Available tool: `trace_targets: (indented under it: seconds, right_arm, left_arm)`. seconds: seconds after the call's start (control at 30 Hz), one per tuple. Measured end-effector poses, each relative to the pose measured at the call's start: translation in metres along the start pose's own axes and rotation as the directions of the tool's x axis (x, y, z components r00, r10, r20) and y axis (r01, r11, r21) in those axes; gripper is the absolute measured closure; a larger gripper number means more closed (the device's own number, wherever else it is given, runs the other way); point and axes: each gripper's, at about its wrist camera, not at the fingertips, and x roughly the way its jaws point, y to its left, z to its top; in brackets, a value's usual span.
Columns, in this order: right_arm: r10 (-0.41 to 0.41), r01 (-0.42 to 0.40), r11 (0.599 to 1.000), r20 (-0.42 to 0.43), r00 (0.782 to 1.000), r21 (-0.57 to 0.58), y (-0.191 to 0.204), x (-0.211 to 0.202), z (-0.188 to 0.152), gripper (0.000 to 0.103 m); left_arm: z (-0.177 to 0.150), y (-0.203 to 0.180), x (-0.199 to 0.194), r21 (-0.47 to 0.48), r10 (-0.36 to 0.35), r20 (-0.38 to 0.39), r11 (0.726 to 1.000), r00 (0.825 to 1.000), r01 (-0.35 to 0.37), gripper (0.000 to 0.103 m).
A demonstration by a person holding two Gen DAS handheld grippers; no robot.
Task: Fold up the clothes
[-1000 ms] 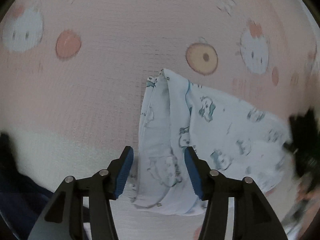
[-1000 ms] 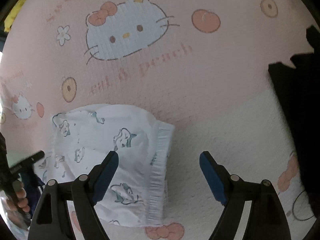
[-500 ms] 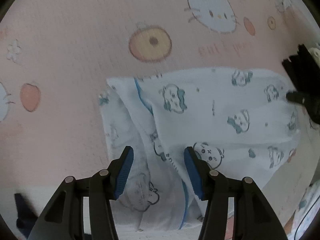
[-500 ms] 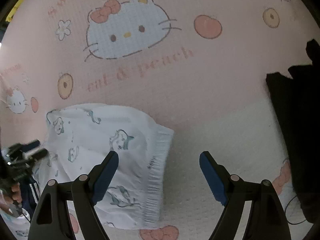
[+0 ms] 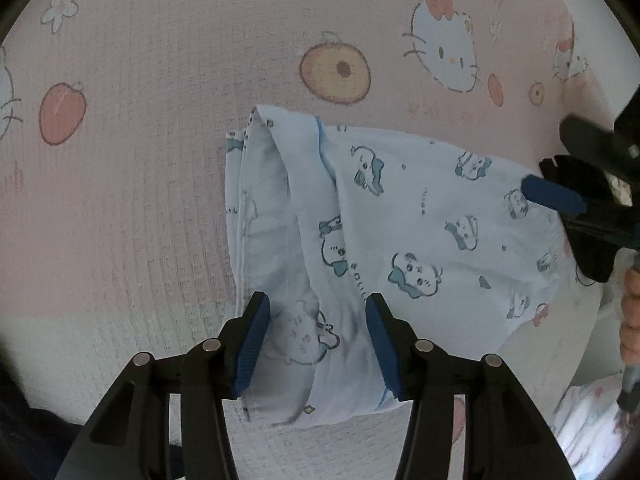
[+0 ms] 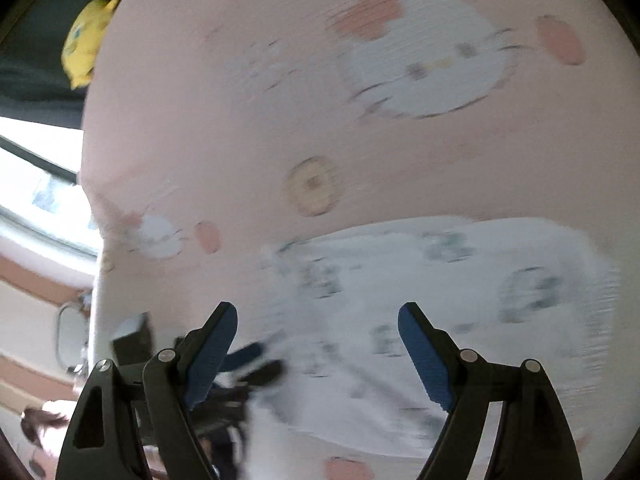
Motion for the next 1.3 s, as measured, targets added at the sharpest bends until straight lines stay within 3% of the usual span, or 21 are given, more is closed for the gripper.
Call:
trace_targets:
  seconds: [0.2,0.3,0.47,0.53,0.67,0.9,1.0,1.07,1.1,1.13,1.3]
  right_arm:
    - [0.125,-0.124,0.992,-0.106,0.986,0.023,0.026,0.036,-0.019,0.044]
    - [0.215,-0.188,0.965,-0.144,0.966,0.183,0.016,0.055,-0.024,0.051]
    - [0.238,-0.199,0.958,-0.185,0.954,0.208,0.019,0.078,-0.026,0.062]
    - [0.197,-0.16,0.973,-0.232,0.953,0.168,0.022,0.088,-0.029,0.062]
    - [0.191,-0.128,0.971,-0.329,0.925,0.204,0.014,0.117,-0.037,0.062]
    - [0.137,-0.046,0.973,-0.407,0.903,0.227,-0.003,0.144,-0.043,0.063]
    - [0.089,-0.027,0.987,-0.404,0.91,0.156,0.006,0.145,-0.043,0.064]
    - [0.055,-0.006,0.992,-0.389,0.92,0.127,0.013,0.149,-0.042,0.072]
    - [0.029,0.019,0.993,-0.381,0.924,0.12,0.013,0.15,-0.044,0.092]
    - [-0.009,0.052,0.993,-0.378,0.926,0.104,0.011,0.153,-0.045,0.103]
    - [0.114,-0.022,0.971,-0.375,0.92,0.24,-0.011,0.157,-0.044,0.103]
  left_arm:
    - [-0.008,-0.002,-0.007,-0.017,-0.009,0.018,1.0,1.0,0.009,0.056]
    - [-0.013,-0.003,-0.011,-0.022,-0.013,0.025,1.0,1.0,0.014,0.056]
    - [-0.019,0.0,-0.021,-0.046,-0.016,0.063,0.999,0.998,0.019,0.057]
    - [-0.02,0.002,-0.024,-0.054,-0.024,0.077,0.998,0.997,0.028,0.057]
    - [-0.02,0.003,-0.026,-0.052,-0.041,0.082,0.998,0.996,0.045,0.057]
    - [-0.02,-0.005,-0.021,-0.013,-0.024,0.047,1.0,0.999,0.025,0.057]
    - [-0.018,-0.008,-0.015,-0.003,-0.014,0.032,1.0,0.999,0.014,0.057]
    - [-0.02,-0.01,-0.011,0.0,-0.014,0.024,1.0,1.0,0.014,0.057]
    - [-0.021,-0.011,-0.009,0.001,-0.014,0.019,1.0,1.0,0.014,0.057]
    - [-0.022,-0.012,-0.008,0.002,-0.014,0.015,1.0,1.0,0.014,0.057]
    - [-0.026,-0.018,-0.009,0.009,0.008,0.012,1.0,1.0,-0.008,0.057]
